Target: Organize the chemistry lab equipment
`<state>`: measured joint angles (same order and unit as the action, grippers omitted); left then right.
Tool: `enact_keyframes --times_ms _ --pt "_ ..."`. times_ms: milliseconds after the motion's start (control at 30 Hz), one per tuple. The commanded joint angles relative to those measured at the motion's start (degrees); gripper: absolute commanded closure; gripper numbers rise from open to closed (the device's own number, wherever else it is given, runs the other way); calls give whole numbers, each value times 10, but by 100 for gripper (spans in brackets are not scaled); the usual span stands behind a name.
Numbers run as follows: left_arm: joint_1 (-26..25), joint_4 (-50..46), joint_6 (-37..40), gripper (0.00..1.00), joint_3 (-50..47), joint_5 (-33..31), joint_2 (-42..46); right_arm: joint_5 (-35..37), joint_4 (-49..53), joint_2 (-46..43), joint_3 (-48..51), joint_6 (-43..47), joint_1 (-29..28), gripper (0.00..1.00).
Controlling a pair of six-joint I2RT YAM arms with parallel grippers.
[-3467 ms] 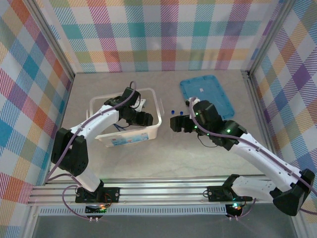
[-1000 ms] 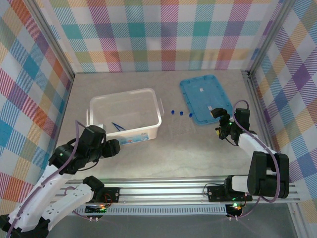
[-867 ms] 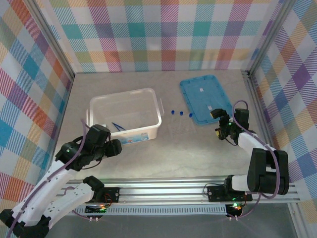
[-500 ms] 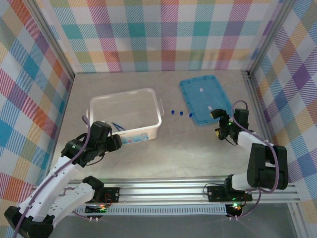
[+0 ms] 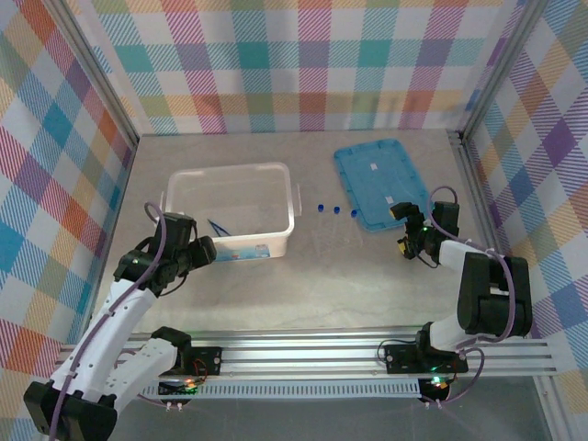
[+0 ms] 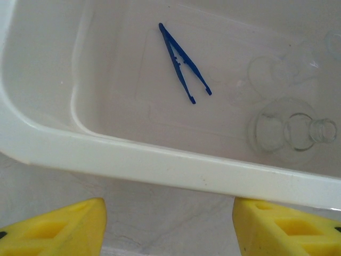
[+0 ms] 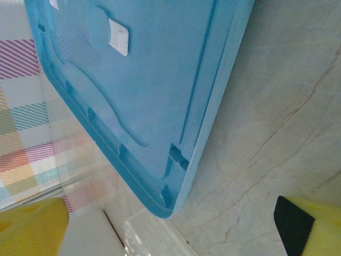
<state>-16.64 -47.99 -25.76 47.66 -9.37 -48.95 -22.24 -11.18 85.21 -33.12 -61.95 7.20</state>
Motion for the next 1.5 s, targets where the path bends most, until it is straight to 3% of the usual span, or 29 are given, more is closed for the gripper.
enact_keyframes --times_ms 0,300,500,833,1167,1467 --pt "21 38 27 36 6 10 -12 -12 -23 12 -18 -5 5 0" --pt "49 90 31 36 8 47 -47 -16 -48 41 -34 -16 6 0" --pt "43 103 29 36 -2 99 -6 -18 -62 63 -53 -29 7 0" --pt "-27 116 7 37 -27 133 25 -22 -93 110 -77 -53 7 0" --pt "-101 199 -6 36 -11 128 -53 -24 -101 136 -104 -59 6 0" --pt "-119 247 -3 36 11 129 -116 -25 -121 174 -134 -75 6 1"
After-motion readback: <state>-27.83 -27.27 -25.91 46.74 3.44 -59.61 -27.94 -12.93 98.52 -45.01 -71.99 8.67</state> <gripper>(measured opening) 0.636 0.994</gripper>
